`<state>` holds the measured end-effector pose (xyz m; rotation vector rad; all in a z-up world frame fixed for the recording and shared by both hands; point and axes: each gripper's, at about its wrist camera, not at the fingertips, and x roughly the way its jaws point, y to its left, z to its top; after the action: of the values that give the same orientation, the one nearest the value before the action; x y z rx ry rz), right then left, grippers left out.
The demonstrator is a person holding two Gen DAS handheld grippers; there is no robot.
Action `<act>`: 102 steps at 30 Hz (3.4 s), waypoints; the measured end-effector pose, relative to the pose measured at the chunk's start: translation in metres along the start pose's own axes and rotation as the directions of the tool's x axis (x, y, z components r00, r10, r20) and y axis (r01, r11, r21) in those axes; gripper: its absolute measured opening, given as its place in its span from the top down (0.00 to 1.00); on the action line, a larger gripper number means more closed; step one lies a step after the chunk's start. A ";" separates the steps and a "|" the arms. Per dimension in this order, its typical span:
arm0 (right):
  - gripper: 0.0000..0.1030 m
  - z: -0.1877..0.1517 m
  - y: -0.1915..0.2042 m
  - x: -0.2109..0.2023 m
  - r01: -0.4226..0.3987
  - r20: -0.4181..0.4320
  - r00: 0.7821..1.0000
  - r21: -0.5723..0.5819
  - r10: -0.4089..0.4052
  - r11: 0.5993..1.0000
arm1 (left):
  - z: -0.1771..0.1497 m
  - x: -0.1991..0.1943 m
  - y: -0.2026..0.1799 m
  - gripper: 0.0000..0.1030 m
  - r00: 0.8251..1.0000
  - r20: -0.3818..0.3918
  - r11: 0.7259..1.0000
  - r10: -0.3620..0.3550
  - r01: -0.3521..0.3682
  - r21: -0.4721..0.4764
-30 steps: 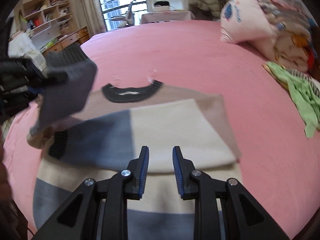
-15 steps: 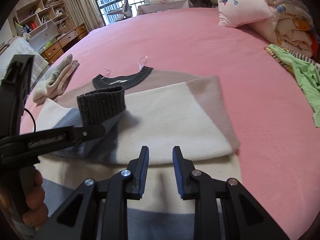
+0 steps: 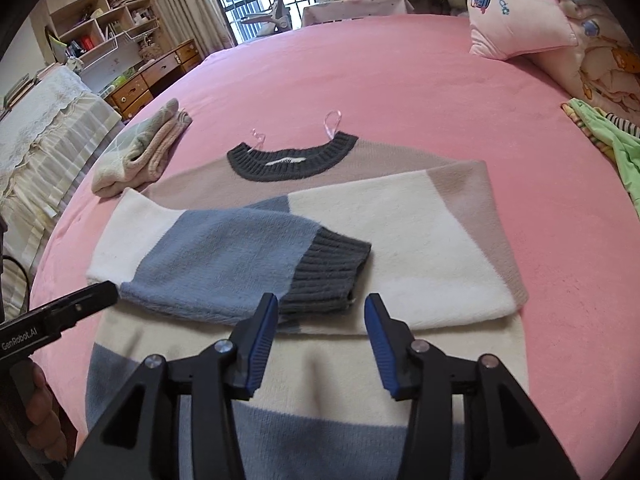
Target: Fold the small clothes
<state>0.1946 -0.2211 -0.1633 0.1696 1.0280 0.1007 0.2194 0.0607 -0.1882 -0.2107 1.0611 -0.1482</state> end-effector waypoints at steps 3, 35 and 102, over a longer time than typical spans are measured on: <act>0.56 -0.003 -0.003 0.002 0.011 -0.011 1.000 0.006 -0.011 1.000 | -0.007 -0.005 0.026 0.45 0.997 0.017 0.997 0.081 -0.081 -0.006; 0.87 0.084 0.018 -0.028 0.036 0.229 0.973 0.025 -0.040 0.999 | 0.031 0.056 0.102 0.45 0.993 0.008 0.958 0.121 -0.115 -0.262; 1.00 0.060 0.021 0.100 0.072 -0.055 0.996 -0.047 -0.075 0.996 | 0.043 0.098 -0.003 0.43 0.975 -0.009 0.973 0.224 -0.223 0.060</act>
<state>0.2977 -0.1902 -0.2136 0.0881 1.0863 0.0620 0.3045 0.0403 -0.2502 -0.0364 1.0874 0.0226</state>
